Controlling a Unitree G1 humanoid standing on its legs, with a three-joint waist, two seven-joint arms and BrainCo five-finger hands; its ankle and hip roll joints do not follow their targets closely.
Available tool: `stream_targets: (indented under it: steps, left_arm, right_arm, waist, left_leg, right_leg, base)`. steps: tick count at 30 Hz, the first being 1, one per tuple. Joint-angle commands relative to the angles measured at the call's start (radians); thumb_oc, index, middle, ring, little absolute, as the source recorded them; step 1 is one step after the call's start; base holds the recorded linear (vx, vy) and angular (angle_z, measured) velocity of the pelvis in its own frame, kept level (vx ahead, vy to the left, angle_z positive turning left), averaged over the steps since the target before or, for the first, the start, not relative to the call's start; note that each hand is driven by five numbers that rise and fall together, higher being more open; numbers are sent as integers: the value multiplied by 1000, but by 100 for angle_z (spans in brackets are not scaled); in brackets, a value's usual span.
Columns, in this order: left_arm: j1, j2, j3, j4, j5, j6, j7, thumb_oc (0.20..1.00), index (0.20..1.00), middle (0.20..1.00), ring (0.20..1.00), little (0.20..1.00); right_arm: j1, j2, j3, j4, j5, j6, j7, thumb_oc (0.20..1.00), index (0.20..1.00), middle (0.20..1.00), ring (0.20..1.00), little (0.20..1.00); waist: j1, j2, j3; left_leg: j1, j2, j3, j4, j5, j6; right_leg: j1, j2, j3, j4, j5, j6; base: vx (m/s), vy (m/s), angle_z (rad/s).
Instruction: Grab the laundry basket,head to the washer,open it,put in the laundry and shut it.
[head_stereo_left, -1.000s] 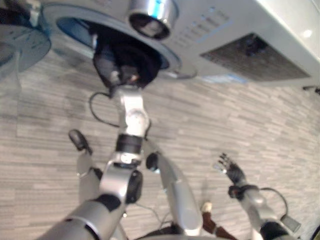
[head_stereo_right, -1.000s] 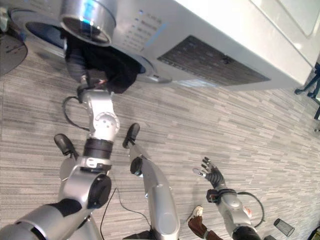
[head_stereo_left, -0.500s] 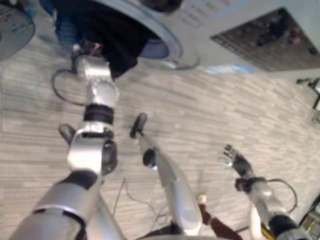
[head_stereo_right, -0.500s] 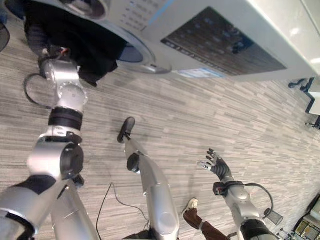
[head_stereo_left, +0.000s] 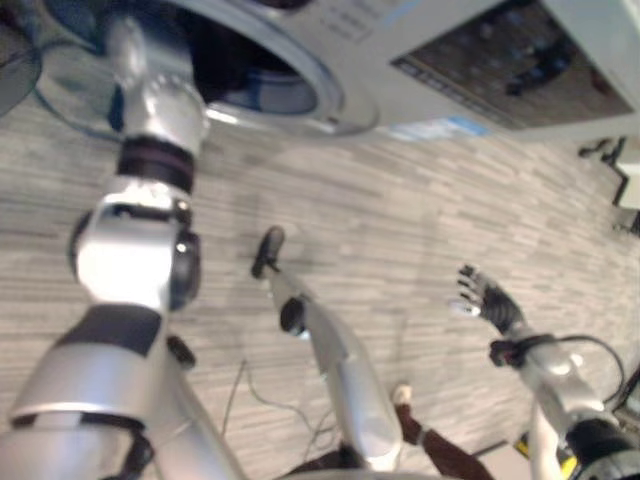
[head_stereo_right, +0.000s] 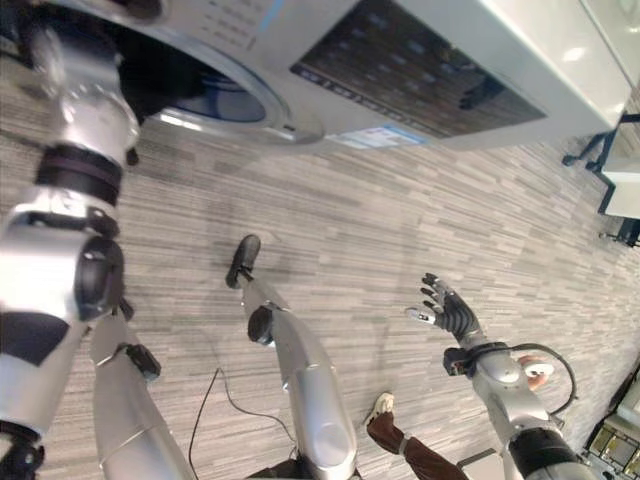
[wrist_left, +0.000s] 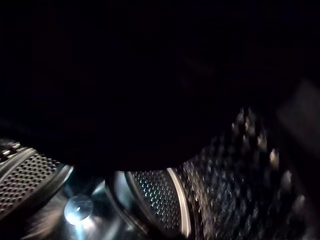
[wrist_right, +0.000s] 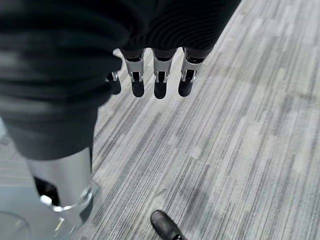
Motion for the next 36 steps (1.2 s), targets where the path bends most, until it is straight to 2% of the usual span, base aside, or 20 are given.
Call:
stream_targets:
  steps: [1,6,10,15,16,17,18,22,25,26,27,28,31,36]
  left_arm:
    - [-208,101,-112,-70,158,-23,-4,200,200,200,200,200]
    - [-263,129,-166,-63,200,-22,17,200,200,200,200,200]
    - [-276,106,-166,-121,237,-41,54,200,200,200,200,200]
    - [-279,33,-150,-146,253,-49,67,200,200,200,200,200]
    - [-281,-7,-137,-150,242,-54,66,200,200,200,200,200]
    - [-279,-8,-136,-151,243,-54,67,200,200,200,200,200]
    - [-275,-56,-128,-161,246,-52,62,200,200,200,200,200]
    - [-268,-126,-129,-181,273,-41,68,200,200,200,200,200]
    - [-275,-146,-152,-190,297,-33,69,200,200,200,200,200]
    - [-273,-141,-159,-187,292,-33,68,382,382,382,382,382]
    - [-269,-134,-161,-172,279,-28,62,915,915,915,915,915]
    - [-266,-123,-162,-164,261,-29,48,1000,1000,1000,1000,1000]
    - [-180,-60,-135,-161,201,-20,-1,1000,1000,1000,1000,1000]
    - [-52,-52,-86,-187,175,1,-48,1000,1000,1000,1000,1000]
  right_arm:
    - [40,-78,-80,-97,21,-9,-13,1000,1000,1000,1000,1000]
    - [71,-100,-124,-122,17,-16,-18,1000,1000,1000,1000,1000]
    - [76,-120,-135,-124,3,-22,-31,1000,1000,1000,1000,1000]
    - [50,-128,-112,-122,-3,-29,-37,1000,1000,1000,1000,1000]
    - [42,-132,-95,-120,-7,-32,-36,1000,1000,1000,1000,1000]
    - [41,-133,-94,-119,-7,-32,-37,1000,1000,1000,1000,1000]
    - [30,-133,-75,-117,-10,-30,-34,1000,1000,1000,1000,1000]
    - [15,-137,-58,-114,-10,-30,-34,1000,1000,1000,1000,1000]
    - [10,-158,-49,-134,-5,-33,-29,1000,1000,1000,1000,1000]
    - [10,-173,-49,-141,-3,-33,-27,1000,1000,1000,1000,1000]
    - [14,-174,-49,-145,5,-32,-23,1000,1000,1000,1000,1000]
    - [16,-180,-52,-144,7,-29,-19,1000,1000,1000,1000,1000]
    - [34,-166,-75,-103,8,-14,-15,1000,1000,1000,1000,1000]
    - [65,-136,-91,-85,3,-1,3,1000,1000,1000,1000,1000]
  waist:
    - [37,-109,64]
    - [28,-110,64]
    - [25,-114,64]
    - [20,-112,64]
    - [19,-113,64]
    - [19,-112,64]
    - [15,-111,64]
    - [13,-112,64]
    - [10,-121,64]
    - [11,-122,64]
    - [9,-120,64]
    - [9,-119,64]
    - [21,-102,64]
    - [40,-81,64]
  left_leg:
    - [79,28,-1,282,-306,1]
    - [82,27,-1,286,-309,2]
    - [86,26,-1,289,-310,0]
    - [91,22,5,288,-312,-3]
    - [89,19,3,286,-312,-5]
    - [89,18,3,285,-312,-5]
    - [91,14,4,282,-312,-6]
    - [103,8,12,278,-314,-6]
    - [107,5,13,284,-316,-7]
    - [107,5,13,287,-317,-6]
    - [108,4,15,288,-318,-6]
    - [112,3,18,288,-319,-6]
    - [117,-3,26,293,-320,-1]
    - [119,-15,30,292,-316,6]
  right_leg:
    - [24,47,45,-33,-39,99]
    - [24,49,44,-31,-36,100]
    - [26,50,44,-32,-33,101]
    - [31,51,47,-40,-33,98]
    - [32,51,49,-48,-32,98]
    - [33,51,49,-49,-31,98]
    - [33,52,52,-51,-30,98]
    - [44,53,55,-54,-30,97]
    - [55,56,56,-61,-25,97]
    - [54,54,57,-63,-23,98]
    - [57,55,58,-65,-22,99]
    - [58,55,59,-67,-20,99]
    - [65,50,65,-67,-19,100]
    - [69,36,67,-62,-17,100]
  base:
    - [6,-34,-3]
    - [0,-8,-1]
    - [0,0,0]
    - [2,-8,4]
    - [1,-13,4]
    - [4,-18,4]
    - [0,0,0]
    - [1,-10,5]
    - [-3,-25,2]
    - [0,0,0]
    - [0,0,0]
    - [-12,16,-5]
    - [-3,32,-6]
    - [-7,45,-6]
